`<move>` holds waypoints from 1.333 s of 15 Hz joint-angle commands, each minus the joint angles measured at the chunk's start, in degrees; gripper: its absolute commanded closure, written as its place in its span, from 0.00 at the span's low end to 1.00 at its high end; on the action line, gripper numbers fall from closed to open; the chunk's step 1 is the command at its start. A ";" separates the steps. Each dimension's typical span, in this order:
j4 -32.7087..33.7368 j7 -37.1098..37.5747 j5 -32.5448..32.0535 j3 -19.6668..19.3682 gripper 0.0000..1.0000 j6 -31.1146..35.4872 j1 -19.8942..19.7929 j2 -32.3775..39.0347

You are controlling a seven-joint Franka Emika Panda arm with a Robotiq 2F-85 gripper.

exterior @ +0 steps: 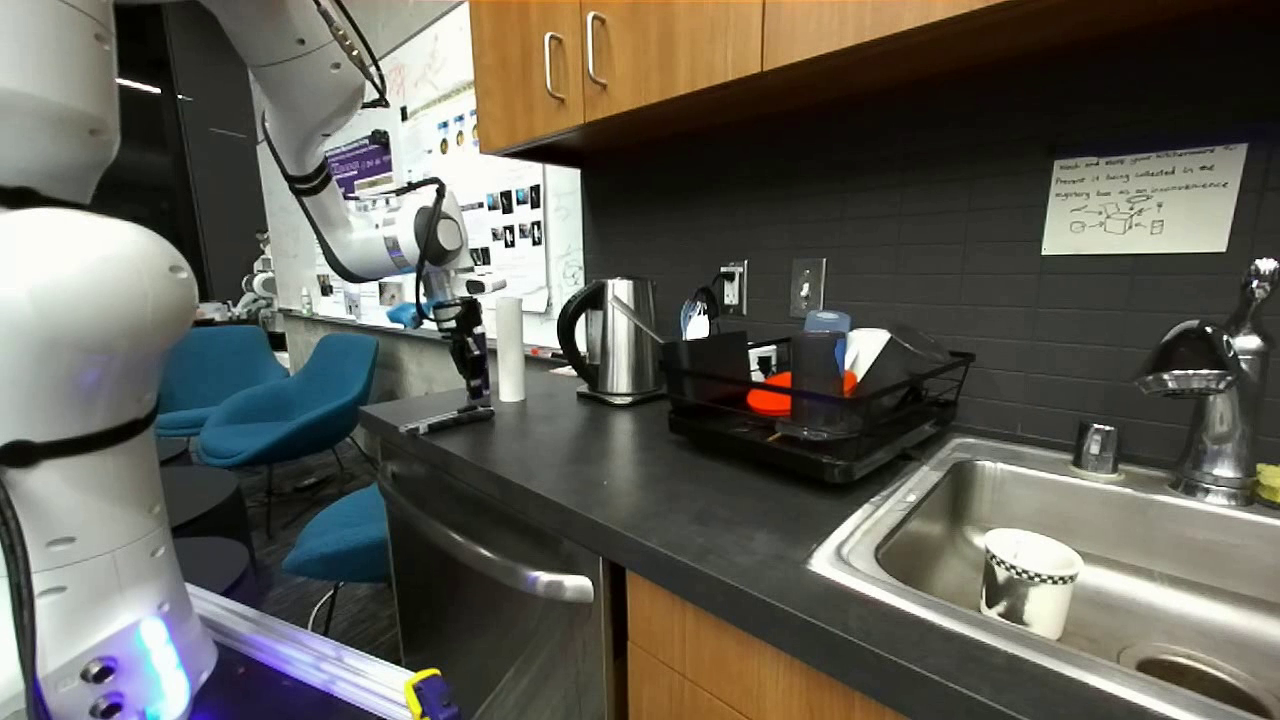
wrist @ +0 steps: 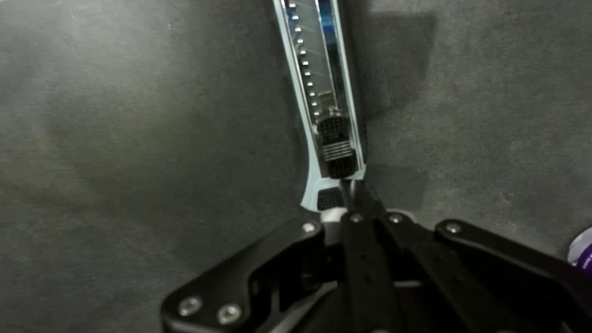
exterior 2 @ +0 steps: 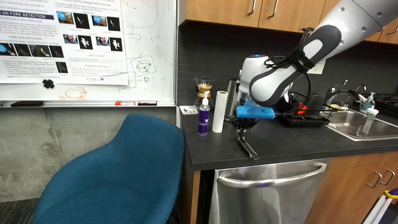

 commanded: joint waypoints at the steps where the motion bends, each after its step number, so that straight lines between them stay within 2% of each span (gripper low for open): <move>1: 2.23 -1.01 -0.09 -0.32 1.00 -1.73 -0.05 1.70; 8: 2.43 -2.29 0.56 -0.81 1.00 -3.13 -0.20 2.24; 20: -1.09 -5.11 1.22 -0.93 1.00 -3.37 -0.21 0.14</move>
